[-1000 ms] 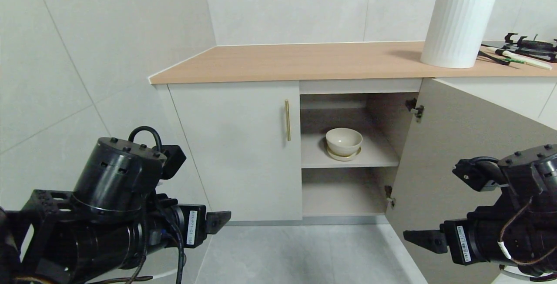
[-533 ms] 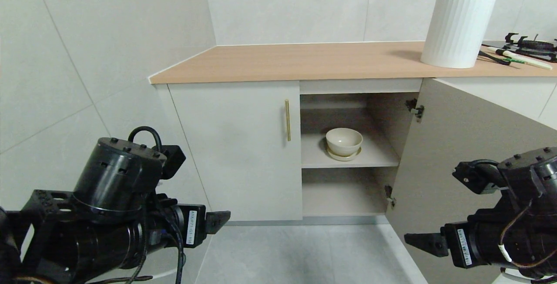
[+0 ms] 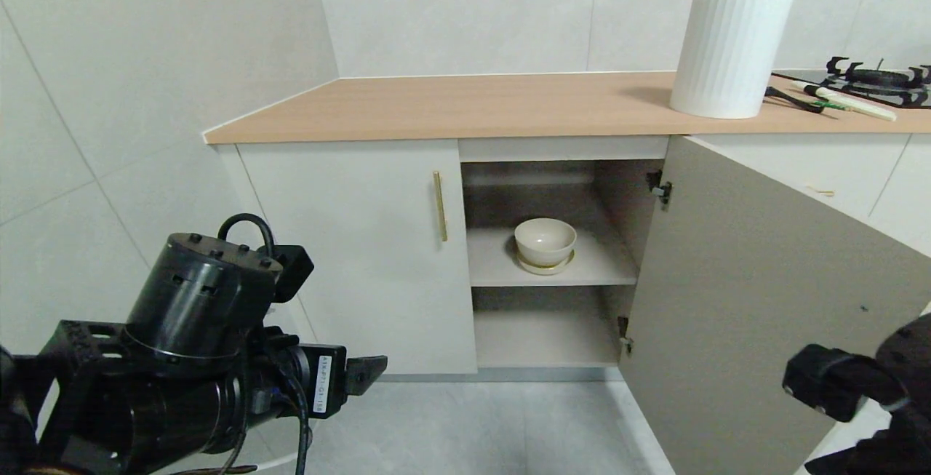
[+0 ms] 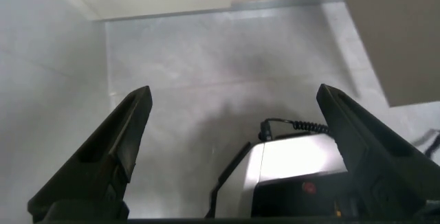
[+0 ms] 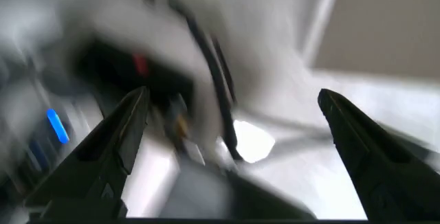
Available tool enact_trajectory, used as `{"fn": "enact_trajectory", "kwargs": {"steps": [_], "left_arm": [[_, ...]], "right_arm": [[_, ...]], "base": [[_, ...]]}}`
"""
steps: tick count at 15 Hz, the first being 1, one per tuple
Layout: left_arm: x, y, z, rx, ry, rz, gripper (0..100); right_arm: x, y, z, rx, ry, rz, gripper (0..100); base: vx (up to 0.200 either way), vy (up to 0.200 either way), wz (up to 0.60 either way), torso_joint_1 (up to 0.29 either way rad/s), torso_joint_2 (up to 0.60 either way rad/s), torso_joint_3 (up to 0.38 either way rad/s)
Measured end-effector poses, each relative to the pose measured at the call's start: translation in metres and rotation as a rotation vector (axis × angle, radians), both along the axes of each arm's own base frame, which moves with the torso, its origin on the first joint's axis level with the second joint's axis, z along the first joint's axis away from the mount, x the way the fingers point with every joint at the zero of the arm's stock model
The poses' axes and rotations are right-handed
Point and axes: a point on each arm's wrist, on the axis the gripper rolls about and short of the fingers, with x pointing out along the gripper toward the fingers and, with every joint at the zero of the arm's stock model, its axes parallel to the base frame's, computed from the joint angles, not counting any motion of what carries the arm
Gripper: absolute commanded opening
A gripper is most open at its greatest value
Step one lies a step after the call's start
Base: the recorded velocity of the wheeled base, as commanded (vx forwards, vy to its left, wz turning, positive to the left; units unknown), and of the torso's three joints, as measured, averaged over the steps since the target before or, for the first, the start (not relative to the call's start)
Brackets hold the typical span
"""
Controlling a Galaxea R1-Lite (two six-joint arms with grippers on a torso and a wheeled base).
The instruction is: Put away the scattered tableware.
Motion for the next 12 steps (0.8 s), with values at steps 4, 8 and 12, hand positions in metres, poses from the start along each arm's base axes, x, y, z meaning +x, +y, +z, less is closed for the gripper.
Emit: {"fn": "enact_trajectory", "kwargs": {"steps": [4,8,12], "left_arm": [[0.0,0.0,0.0,0.0,-0.001,0.001,100],[0.0,0.0,0.0,-0.001,0.0,0.0,100],[0.0,0.0,0.0,-0.001,0.0,-0.001,100]], "right_arm": [[-0.022,-0.016,0.009,-0.084,-0.052,0.06,100],[-0.029,-0.027,0.016,-0.116,-0.13,-0.002,100],[-0.025,-0.039,0.028,-0.109,-0.197,-0.134,100]], "base": [[0.0,-0.15,0.0,-0.001,0.0,-0.001],[0.0,0.0,0.0,0.0,0.0,0.0],[0.0,0.0,0.0,0.0,0.0,0.0]]}}
